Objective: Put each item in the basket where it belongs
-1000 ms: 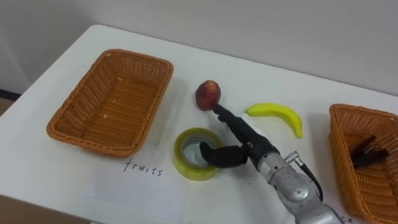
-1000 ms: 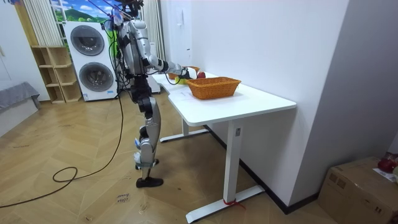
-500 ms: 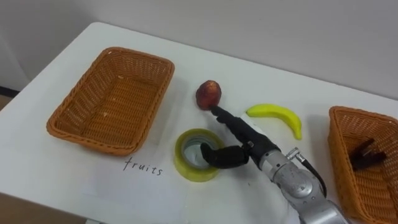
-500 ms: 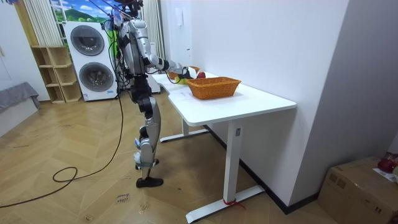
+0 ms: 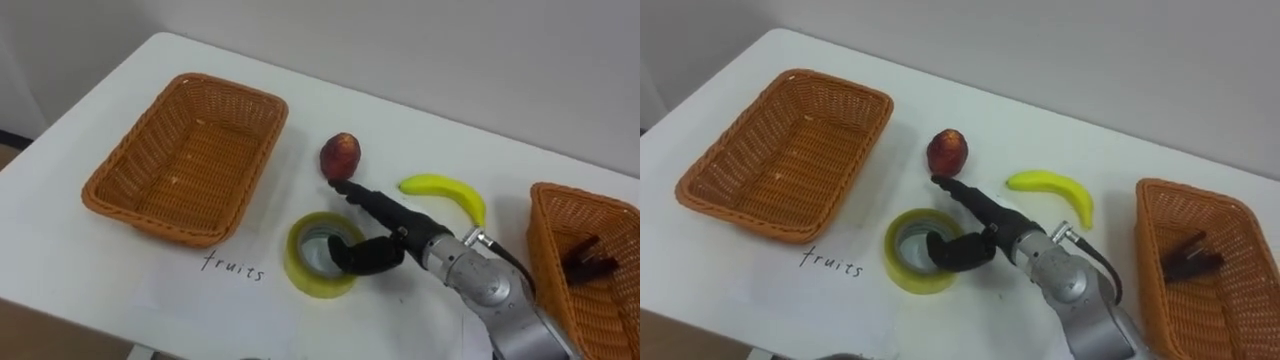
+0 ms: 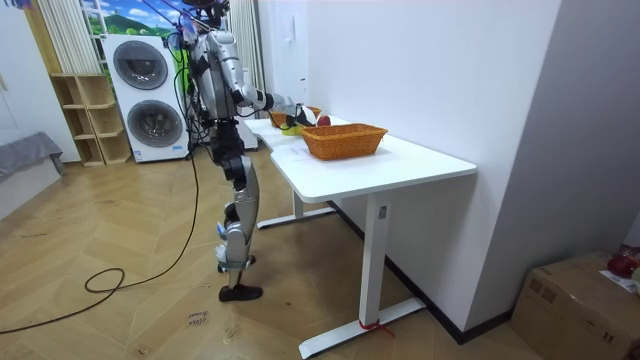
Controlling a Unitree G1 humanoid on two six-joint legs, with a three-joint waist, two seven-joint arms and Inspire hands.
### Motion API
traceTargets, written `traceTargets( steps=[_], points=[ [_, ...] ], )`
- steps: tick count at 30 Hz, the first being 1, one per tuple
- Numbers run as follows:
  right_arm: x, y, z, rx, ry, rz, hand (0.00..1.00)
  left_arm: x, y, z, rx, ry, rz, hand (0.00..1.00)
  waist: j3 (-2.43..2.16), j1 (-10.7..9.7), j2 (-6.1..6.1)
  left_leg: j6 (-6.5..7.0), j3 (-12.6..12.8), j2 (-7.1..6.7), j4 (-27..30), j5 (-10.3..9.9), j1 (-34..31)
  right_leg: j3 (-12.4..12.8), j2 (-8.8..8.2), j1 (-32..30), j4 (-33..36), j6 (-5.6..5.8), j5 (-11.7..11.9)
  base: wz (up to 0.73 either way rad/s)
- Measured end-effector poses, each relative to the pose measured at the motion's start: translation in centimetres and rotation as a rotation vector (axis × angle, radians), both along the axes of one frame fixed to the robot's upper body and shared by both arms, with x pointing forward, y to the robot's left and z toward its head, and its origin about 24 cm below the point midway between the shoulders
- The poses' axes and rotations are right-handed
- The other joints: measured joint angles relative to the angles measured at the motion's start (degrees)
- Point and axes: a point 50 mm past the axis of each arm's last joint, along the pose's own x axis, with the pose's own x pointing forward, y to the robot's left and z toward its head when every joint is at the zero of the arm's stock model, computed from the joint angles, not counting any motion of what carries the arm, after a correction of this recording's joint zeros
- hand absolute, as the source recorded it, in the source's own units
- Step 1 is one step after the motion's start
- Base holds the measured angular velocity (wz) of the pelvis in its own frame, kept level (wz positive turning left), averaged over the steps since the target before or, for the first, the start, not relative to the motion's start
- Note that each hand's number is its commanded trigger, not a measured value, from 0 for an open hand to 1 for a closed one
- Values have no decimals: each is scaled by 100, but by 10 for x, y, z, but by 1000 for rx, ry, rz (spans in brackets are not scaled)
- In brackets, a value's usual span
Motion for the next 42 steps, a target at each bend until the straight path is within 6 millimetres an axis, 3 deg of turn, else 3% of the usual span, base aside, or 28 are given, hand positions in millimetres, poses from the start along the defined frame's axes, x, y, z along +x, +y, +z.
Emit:
traceTargets(
  steps=[3, 15, 35, 37, 38, 40, 41, 42],
  points=[
    [2, -7, 1, -42, 16, 20, 0, 0, 3, 1, -7, 5, -2, 0, 17, 29, -62, 0, -54, -8, 6, 0, 1, -63, -6, 41, -1, 1, 1, 9],
    [3, -36, 6, -247, 71, 48, 0, -2, 14, 4, 20, 9, 37, 0, 6, 179, -158, -5, -87, -5, 41, 3, -2, -116, -1, 67, 1, 6, 4, 1],
    [0, -37, 11, -349, 120, 117, 0, 0, 19, 7, 61, -9, 40, 0, 7, 195, -172, -5, -67, -4, 38, 3, 12, 25, 8, 61, 1, 6, 4, 0],
    [0, -36, 12, -349, 119, 118, 7, 0, 18, 6, 60, -7, 33, 0, 7, 188, -171, -5, -69, -4, 38, 4, 8, 13, 8, 55, 1, 6, 4, 0],
    [0, -36, 12, -349, 119, 118, 44, 1, 18, 6, 60, -6, 27, 0, 7, 185, -171, -5, -69, -4, 37, 4, 6, 12, 8, 52, 1, 6, 4, 0],
    [0, -36, 13, -346, 116, 119, 75, 2, 17, 6, 60, -5, 15, 0, 7, 182, -170, -5, -70, -3, 34, 4, 2, 4, 9, 47, 0, 6, 4, 0],
    [1, -35, 14, -342, 111, 120, 100, 2, 17, 6, 61, -5, 8, 0, 8, 185, -170, -5, -68, -3, 32, 3, 4, 7, 10, 46, 0, 6, 4, 0],
    [1, -35, 15, -341, 106, 120, 100, 2, 16, 6, 62, -5, 6, 0, 8, 183, -170, -5, -68, -2, 31, 4, 5, 7, 11, 46, 0, 6, 4, 0]
  ],
)
